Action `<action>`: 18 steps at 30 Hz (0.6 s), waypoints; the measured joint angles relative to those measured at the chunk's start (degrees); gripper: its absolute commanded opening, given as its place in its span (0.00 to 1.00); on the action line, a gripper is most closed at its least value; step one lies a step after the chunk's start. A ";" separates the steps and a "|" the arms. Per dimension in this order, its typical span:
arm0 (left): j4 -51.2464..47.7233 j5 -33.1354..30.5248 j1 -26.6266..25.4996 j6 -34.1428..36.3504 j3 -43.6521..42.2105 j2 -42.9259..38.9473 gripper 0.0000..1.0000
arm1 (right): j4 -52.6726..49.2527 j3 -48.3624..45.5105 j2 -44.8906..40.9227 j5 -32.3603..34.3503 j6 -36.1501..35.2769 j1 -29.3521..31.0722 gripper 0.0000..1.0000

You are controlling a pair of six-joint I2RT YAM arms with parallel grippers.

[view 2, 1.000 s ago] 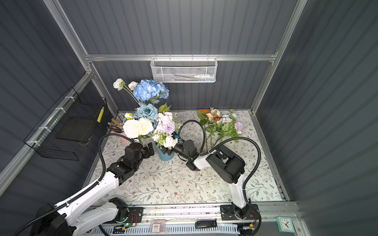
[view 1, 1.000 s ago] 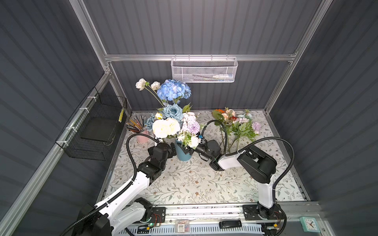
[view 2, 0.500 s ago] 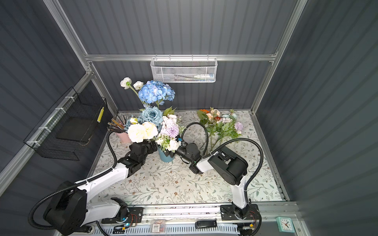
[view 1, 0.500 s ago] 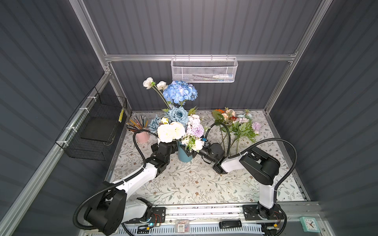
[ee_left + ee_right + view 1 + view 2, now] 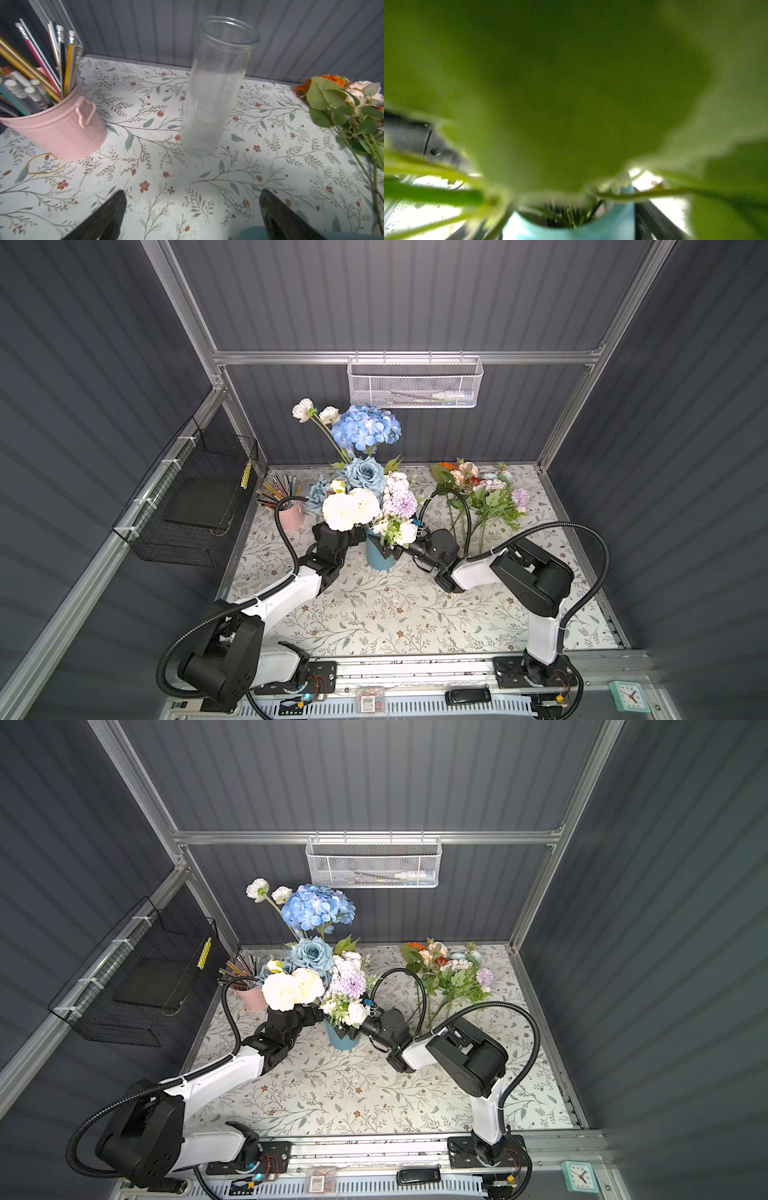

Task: Arrange the flowers into the vase

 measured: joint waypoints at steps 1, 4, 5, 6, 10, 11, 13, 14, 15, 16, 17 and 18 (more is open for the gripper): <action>0.07 0.76 0.00 0.04 -0.07 0.00 1.00 | -0.28 0.15 0.02 -0.11 0.07 -0.02 0.90; 0.44 2.51 0.00 0.04 -0.35 -0.04 1.00 | -1.22 1.03 0.24 -0.15 0.15 -0.15 0.90; 0.48 2.91 0.00 0.04 -0.39 -0.07 1.00 | -1.33 1.31 0.39 -0.24 0.24 -0.24 0.90; 0.46 3.39 0.00 0.04 -0.46 -0.13 1.00 | -1.38 1.57 0.63 -0.33 0.28 -0.31 0.88; 0.50 4.39 0.00 0.15 -0.46 -0.55 1.00 | -1.49 2.10 1.11 -0.07 -0.61 -0.59 0.68; 0.46 4.39 -0.02 0.20 -0.46 -0.79 1.00 | -1.33 2.10 1.11 -0.11 -0.81 -0.66 0.62; 0.13 4.17 0.00 0.24 -0.46 -1.29 1.00 | -1.22 2.10 1.11 -0.17 -0.94 -0.57 0.53; -0.15 4.04 0.00 0.24 -0.46 -1.55 1.00 | -1.18 2.08 1.11 -0.31 -0.85 -0.55 0.49; -0.46 3.74 0.00 0.24 -0.46 -1.95 1.00 | -0.98 1.97 1.11 -0.39 -0.76 -0.57 0.45; -0.83 3.15 -0.07 0.22 -0.46 -2.47 1.00 | -0.68 1.73 1.09 -0.44 -0.76 -0.55 0.40; -1.29 2.43 -0.13 0.17 -0.46 -3.15 1.00 | -0.17 1.36 1.07 -0.37 -0.72 -0.52 0.36; -1.90 1.42 -0.33 0.17 -0.46 -4.15 1.00 | 0.33 1.01 0.96 -0.39 -0.61 -0.57 0.30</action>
